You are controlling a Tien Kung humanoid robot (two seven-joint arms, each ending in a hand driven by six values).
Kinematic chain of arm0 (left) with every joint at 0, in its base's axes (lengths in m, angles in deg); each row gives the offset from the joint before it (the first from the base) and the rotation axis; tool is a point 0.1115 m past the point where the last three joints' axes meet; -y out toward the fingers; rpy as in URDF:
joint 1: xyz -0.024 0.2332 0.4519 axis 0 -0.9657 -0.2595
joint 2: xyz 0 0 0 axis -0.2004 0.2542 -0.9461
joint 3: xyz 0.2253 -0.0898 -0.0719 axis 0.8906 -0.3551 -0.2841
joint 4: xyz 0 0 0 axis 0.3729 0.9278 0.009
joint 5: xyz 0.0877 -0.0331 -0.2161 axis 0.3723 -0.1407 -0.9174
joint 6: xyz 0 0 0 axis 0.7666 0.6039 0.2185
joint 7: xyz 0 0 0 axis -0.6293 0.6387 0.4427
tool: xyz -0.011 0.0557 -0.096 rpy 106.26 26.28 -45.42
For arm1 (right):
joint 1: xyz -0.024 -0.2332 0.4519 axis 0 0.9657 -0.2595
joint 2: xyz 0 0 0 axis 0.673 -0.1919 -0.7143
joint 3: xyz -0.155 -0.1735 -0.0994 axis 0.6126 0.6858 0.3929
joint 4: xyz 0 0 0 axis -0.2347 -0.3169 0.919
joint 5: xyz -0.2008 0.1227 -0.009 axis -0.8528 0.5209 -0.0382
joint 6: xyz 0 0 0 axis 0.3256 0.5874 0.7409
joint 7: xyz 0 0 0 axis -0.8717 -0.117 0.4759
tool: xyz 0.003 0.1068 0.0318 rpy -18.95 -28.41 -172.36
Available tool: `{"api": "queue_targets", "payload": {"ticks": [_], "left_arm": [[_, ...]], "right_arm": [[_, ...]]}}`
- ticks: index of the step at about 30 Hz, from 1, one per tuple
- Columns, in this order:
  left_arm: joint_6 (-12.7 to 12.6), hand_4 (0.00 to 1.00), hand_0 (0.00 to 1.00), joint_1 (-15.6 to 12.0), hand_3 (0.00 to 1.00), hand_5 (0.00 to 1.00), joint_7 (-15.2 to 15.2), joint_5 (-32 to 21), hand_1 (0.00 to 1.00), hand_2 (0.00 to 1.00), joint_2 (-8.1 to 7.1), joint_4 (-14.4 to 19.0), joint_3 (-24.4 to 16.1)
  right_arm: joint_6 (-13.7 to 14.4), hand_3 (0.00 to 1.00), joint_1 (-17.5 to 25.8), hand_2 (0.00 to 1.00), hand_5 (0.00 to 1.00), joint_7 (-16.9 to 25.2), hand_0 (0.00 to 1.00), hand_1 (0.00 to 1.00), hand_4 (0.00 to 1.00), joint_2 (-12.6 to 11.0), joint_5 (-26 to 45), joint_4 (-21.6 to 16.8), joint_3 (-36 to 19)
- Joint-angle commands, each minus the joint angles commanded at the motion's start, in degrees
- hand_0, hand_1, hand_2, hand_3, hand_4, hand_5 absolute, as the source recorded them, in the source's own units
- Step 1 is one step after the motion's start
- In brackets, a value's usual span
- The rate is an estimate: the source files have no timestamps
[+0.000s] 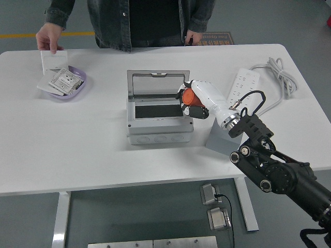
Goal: Pick up the cylinder from the cube,place it in the box,flap close box
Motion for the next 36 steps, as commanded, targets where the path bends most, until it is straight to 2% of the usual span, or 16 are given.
{"api": "queue_targets", "payload": {"ticks": [4, 10, 23, 29, 36], "left_arm": [[0.1, 0.722, 0.607, -0.1, 0.626, 0.384, -0.3, 1.1, 0.660, 0.619, -0.13, 0.0, -1.1], [0.3, 0.723, 0.609, 0.0, 0.626, 0.385, -0.6, 1.8, 0.661, 0.620, -0.29, 0.0, -1.9], [0.6, 0.723, 0.612, 0.3, 0.627, 0.384, -0.9, 2.8, 0.663, 0.620, -0.45, 0.0, -2.5], [0.7, 0.723, 0.612, 0.3, 0.627, 0.382, -1.4, 4.1, 0.664, 0.621, -0.61, 0.0, -3.8], [0.8, 0.723, 0.614, 0.4, 0.626, 0.380, -1.8, 5.0, 0.666, 0.621, -0.78, 0.0, -4.7]], "right_arm": [[0.0, 0.287, -4.2, 0.331, 0.002, -0.6, 0.002, 0.117, 0.002, 0.9, -1.1, 3.0, 2.9], [0.0, 0.287, -7.7, 0.333, 0.002, -1.1, 0.002, 0.120, 0.002, 2.4, -0.9, 6.7, 6.5], [-1.4, 0.301, -11.4, 0.348, 0.002, -3.2, 0.002, 0.124, 0.002, 6.6, -0.6, 13.0, 11.1], [-2.1, 0.306, -12.8, 0.348, 0.002, -4.3, 0.002, 0.123, 0.003, 8.7, -0.7, 14.8, 12.9], [-2.3, 0.317, -14.0, 0.355, 0.002, -5.3, 0.002, 0.123, 0.018, 8.9, -0.5, 16.9, 14.2]]}}
